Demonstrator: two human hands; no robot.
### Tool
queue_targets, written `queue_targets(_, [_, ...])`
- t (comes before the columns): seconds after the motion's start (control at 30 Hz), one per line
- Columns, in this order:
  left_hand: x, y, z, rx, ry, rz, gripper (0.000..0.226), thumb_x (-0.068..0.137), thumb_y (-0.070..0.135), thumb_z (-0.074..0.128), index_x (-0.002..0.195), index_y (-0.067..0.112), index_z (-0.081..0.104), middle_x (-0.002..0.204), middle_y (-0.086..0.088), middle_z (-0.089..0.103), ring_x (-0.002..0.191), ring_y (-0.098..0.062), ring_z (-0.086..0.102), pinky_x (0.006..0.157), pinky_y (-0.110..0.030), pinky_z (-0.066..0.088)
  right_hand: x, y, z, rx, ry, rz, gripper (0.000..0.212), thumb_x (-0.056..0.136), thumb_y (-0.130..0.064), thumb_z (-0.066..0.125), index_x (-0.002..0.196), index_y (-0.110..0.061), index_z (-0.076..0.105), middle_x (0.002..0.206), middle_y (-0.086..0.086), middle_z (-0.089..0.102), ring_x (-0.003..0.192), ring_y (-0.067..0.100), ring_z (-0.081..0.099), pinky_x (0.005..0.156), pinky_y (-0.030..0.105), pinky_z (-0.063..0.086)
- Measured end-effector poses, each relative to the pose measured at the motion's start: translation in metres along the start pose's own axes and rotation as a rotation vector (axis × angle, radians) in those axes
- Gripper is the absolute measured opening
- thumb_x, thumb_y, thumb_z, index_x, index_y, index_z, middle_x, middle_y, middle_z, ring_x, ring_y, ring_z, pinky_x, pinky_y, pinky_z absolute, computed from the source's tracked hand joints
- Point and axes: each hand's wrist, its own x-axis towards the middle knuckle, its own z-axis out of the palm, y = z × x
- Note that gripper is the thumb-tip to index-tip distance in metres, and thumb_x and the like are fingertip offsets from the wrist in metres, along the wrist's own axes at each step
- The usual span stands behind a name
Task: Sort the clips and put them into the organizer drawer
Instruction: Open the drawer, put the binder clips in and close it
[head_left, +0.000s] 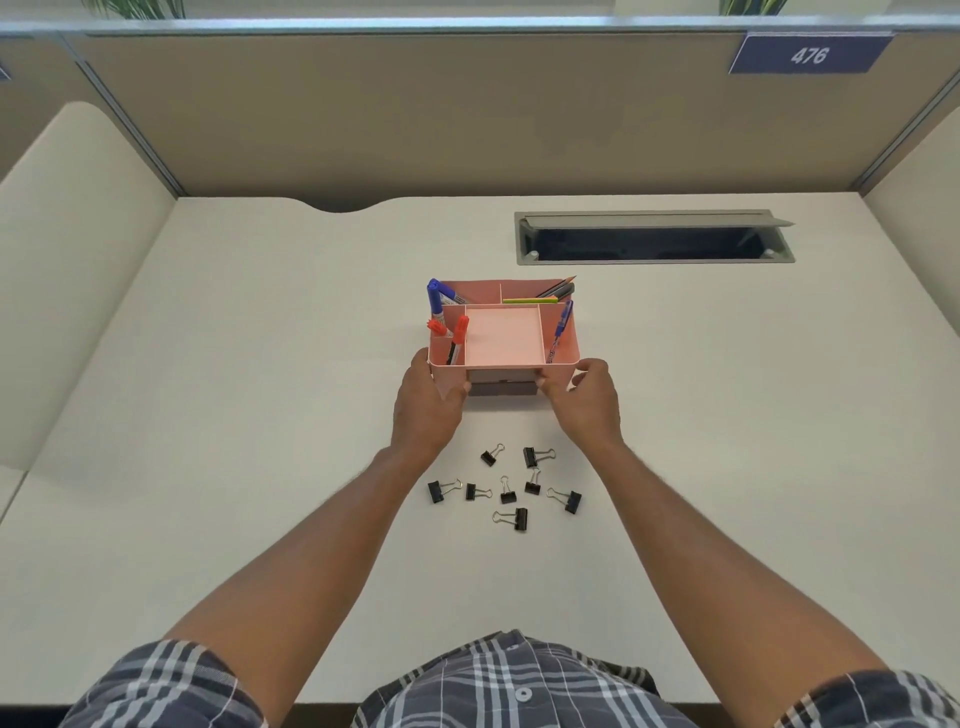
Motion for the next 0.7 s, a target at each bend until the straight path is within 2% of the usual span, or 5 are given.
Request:
queue_targets(0.1, [-0.010,-0.010,0.001,0.081,0.056,-0.020,0.056,0.088,0.026,0.066,0.137,0.019,0.039,0.128,-0.001,0.055,0.117,-0.018,0.052,0.095,-0.038,0.051,-0.019,0.011,0.008,-0.044,0.069,-0.114,0.027,0.088,-0.036,0.060,0.106,-0.019,0.048,0.097,-0.004,0.054,0.086,0.017,0.056,0.070,0.028,0.038])
queue_targets(0.17, [-0.020,-0.017,0.003,0.133,0.074,-0.026,0.054,0.089,0.024,0.063,0.137,0.019,0.039,0.125,-0.002,0.054,0.115,-0.018,0.053,0.094,-0.038,0.051,-0.032,0.021,0.019,-0.176,-0.041,-0.295,0.016,0.092,-0.029,0.052,0.106,-0.023,0.052,0.098,-0.005,0.057,0.088,0.015,0.057,0.073,0.030,0.044])
queue_targets(0.23, [-0.032,-0.023,0.006,0.159,0.044,-0.002,0.049,0.091,0.021,0.059,0.136,0.019,0.041,0.121,-0.002,0.055,0.112,-0.018,0.053,0.094,-0.037,0.050,-0.037,0.026,0.030,-0.368,-0.171,-0.447,0.034,0.094,-0.024,0.050,0.128,-0.023,0.051,0.109,0.000,0.057,0.101,0.019,0.057,0.080,0.036,0.050])
queue_targets(0.33, [-0.043,-0.026,0.012,0.159,0.010,0.053,0.045,0.091,0.017,0.056,0.135,0.015,0.044,0.116,-0.003,0.055,0.110,-0.020,0.053,0.094,-0.038,0.048,-0.034,0.023,0.043,-0.537,-0.185,-0.550,0.054,0.095,-0.020,0.049,0.147,-0.022,0.036,0.115,0.006,0.052,0.108,0.022,0.051,0.078,0.038,0.053])
queue_targets(0.7, [-0.050,-0.028,0.008,0.163,-0.009,0.226,0.050,0.091,0.006,0.055,0.136,0.024,0.047,0.116,0.002,0.054,0.108,-0.013,0.049,0.091,-0.026,0.044,-0.049,0.030,0.037,-0.569,-0.160,-0.597,0.038,0.091,-0.009,0.048,0.127,-0.019,0.051,0.098,0.004,0.050,0.092,0.025,0.052,0.064,0.038,0.052])
